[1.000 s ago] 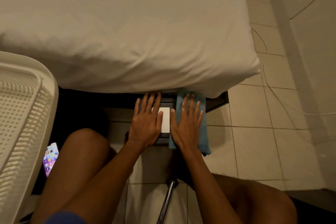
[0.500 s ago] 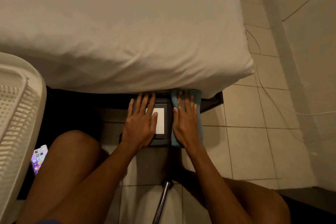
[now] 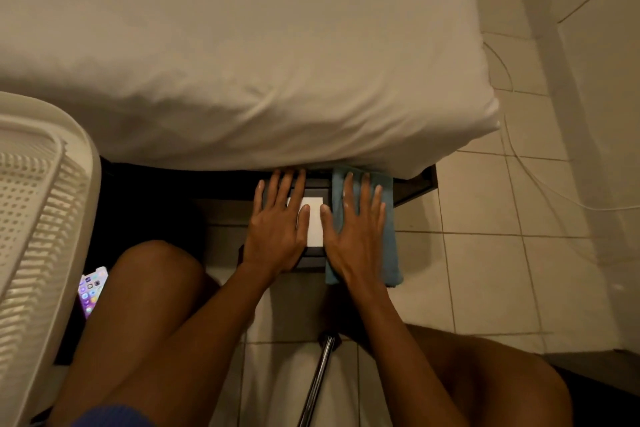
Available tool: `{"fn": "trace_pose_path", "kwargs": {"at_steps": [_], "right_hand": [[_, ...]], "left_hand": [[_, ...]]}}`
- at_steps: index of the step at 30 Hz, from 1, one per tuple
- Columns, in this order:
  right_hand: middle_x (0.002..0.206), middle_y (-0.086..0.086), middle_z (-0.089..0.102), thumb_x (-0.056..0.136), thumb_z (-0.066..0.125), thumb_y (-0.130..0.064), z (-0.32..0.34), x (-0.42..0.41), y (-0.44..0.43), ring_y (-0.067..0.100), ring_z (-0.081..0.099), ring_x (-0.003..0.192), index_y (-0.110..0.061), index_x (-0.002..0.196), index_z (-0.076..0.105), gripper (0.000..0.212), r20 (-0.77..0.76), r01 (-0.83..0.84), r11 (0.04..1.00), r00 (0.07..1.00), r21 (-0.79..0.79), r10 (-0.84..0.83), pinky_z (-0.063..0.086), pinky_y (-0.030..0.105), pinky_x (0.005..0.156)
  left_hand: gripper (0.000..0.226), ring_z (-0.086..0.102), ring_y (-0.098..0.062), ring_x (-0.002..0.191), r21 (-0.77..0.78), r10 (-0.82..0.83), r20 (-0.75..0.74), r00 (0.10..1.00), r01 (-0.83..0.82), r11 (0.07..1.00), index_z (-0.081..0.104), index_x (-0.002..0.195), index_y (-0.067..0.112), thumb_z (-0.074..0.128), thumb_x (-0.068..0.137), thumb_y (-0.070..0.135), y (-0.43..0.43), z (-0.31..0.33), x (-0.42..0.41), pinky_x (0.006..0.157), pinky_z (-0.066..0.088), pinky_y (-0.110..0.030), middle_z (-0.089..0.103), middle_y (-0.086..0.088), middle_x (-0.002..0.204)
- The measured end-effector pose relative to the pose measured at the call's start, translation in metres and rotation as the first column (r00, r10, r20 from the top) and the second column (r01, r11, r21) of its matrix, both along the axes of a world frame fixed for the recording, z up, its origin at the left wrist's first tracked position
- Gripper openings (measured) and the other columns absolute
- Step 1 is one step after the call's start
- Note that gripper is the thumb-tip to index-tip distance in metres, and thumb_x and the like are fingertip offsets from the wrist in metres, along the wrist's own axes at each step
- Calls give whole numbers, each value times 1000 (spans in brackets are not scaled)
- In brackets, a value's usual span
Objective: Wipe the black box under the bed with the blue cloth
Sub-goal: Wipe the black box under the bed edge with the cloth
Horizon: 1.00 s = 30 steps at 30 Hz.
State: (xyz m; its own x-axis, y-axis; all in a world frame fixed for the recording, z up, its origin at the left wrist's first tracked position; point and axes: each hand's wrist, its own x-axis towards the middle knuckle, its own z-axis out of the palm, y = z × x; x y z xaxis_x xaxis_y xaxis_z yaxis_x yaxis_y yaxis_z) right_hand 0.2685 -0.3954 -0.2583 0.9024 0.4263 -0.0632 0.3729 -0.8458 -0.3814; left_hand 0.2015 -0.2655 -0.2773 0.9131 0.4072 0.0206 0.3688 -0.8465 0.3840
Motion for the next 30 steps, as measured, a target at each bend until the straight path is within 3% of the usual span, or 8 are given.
{"fn": "trace_pose_path", "kwargs": {"at_steps": [4, 11, 17, 21, 24, 27, 30], "right_hand": [[163, 3, -2, 104, 29, -36, 1, -4, 1, 21, -9, 149, -23, 155, 6, 57, 17, 23, 998, 1000, 57, -24, 3, 46, 121], [163, 2, 8, 103, 30, -33, -4, -23, -11, 15, -3, 150, -18, 154, 17, 54, -27, 20, 977, 1000, 214, -14, 1, 38, 122], [163, 5, 7, 104, 25, -36, -3, 0, 2, 17, -4, 150, -20, 154, 14, 54, 4, -109, 985, 994, 133, 110, 2, 39, 122], [162, 4, 11, 104, 27, -35, 0, 1, -9, 17, 0, 150, -21, 154, 16, 53, -17, 53, 984, 999, 170, -51, 6, 42, 122], [163, 3, 7, 103, 27, -36, -1, -32, -8, 17, -3, 150, -20, 154, 15, 55, -34, 9, 982, 999, 188, -2, -2, 35, 121], [163, 3, 4, 104, 23, -37, -4, -12, -3, 16, -5, 150, -21, 155, 11, 55, 0, -71, 990, 997, 123, 71, -1, 36, 121], [163, 3, 7, 103, 25, -37, -4, 8, -11, 17, -1, 150, -22, 154, 12, 55, 11, 23, 994, 1000, 110, -24, 7, 42, 122]], "left_hand": [[60, 12, -21, 154, 1, 0, -7, 1000, 0, 1000, 14, 158, 20, 28, 103, 37, 1, -1, 1, 126, 3, -43, 23, -4, 164], [60, 11, -21, 154, 7, 2, -8, 1000, -2, 1000, 13, 158, 20, 27, 103, 38, 0, 0, 1, 126, 5, -44, 21, -4, 164], [60, 7, -20, 154, 4, -4, -12, 1000, 4, 1000, 9, 159, 21, 26, 104, 37, -1, 1, 0, 126, 4, -45, 18, -5, 165], [59, 7, -19, 154, -6, 0, -22, 1000, 0, 1000, 10, 159, 22, 26, 104, 37, 0, 1, 0, 126, 4, -44, 18, -4, 165], [59, 8, -20, 154, -6, -4, -23, 1000, 4, 1000, 10, 159, 21, 25, 104, 37, 0, 1, 0, 126, 6, -46, 19, -5, 165], [59, 8, -21, 154, 6, -9, -15, 1000, 9, 1000, 11, 159, 20, 26, 104, 36, 0, 0, 0, 125, 7, -46, 20, -5, 165], [59, 7, -20, 154, -1, -4, -14, 1000, 4, 1000, 11, 159, 20, 26, 104, 37, 0, 0, 1, 125, 6, -45, 19, -4, 165]]}}
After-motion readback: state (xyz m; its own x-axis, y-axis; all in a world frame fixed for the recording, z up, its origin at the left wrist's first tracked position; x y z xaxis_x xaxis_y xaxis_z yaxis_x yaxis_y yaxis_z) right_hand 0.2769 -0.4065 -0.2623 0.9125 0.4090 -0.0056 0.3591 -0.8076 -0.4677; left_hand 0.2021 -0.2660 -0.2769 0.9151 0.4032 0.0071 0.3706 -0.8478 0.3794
